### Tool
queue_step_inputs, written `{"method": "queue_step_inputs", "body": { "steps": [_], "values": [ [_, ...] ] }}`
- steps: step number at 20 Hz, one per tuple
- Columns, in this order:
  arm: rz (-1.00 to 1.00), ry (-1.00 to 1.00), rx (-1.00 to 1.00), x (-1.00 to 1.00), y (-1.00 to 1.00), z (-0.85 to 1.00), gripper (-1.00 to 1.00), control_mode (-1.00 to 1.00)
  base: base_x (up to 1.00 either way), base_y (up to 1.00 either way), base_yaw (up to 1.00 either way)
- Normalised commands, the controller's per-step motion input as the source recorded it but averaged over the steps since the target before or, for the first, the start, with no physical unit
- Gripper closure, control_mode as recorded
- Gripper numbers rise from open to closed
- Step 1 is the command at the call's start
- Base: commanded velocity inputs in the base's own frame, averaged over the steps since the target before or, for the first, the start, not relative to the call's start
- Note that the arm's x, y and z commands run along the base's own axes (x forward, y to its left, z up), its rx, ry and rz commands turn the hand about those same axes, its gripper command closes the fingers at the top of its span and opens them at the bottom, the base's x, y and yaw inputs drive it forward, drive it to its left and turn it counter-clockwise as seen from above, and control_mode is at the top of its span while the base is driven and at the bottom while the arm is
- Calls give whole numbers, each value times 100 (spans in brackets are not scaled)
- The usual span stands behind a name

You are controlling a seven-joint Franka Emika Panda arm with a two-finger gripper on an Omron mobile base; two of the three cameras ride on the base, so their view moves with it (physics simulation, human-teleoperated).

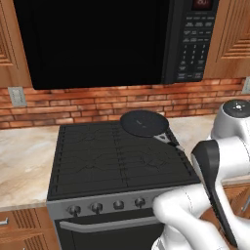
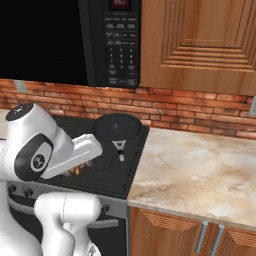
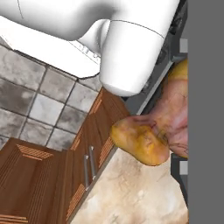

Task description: Take the chicken drumsticks from the pan and place one on each plate on the dining counter.

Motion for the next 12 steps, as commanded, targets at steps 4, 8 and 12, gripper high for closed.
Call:
{"method": "queue_step_inputs", "body": {
  "steps": [4,8,12],
  "values": [
    [0,0,-1,-11,0,-9,100,100,-53,0,5],
    [0,0,0,0,0,0,100,100,-100,-14,25],
    [0,0,0,0,0,0,100,100,-91,-13,36]
  ]
}}
